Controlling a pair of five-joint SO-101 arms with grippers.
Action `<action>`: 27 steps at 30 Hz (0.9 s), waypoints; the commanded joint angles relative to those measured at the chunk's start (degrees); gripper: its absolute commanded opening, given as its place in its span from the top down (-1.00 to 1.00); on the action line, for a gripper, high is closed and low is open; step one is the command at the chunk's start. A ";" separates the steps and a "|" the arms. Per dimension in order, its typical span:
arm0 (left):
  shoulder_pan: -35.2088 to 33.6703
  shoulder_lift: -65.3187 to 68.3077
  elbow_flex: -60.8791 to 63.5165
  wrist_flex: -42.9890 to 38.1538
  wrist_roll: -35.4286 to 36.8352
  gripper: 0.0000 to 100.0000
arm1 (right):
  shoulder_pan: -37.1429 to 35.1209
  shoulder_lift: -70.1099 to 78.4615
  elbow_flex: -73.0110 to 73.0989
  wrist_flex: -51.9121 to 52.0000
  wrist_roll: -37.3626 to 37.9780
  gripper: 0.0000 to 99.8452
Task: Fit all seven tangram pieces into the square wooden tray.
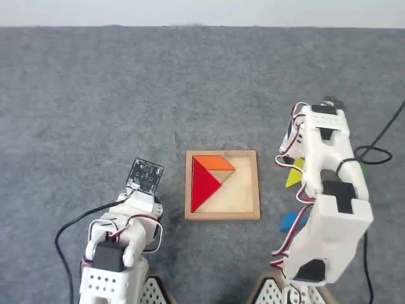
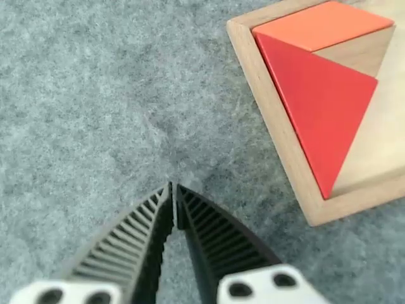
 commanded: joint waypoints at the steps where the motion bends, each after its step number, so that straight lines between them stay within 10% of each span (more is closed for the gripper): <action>1: -0.26 -1.23 -0.66 0.26 0.26 0.97 | 0.48 -0.92 -0.44 -0.48 5.63 0.81; 27: -0.26 -1.23 -0.66 0.26 0.26 0.97 | 0.31 -17.27 10.99 -6.11 12.57 0.99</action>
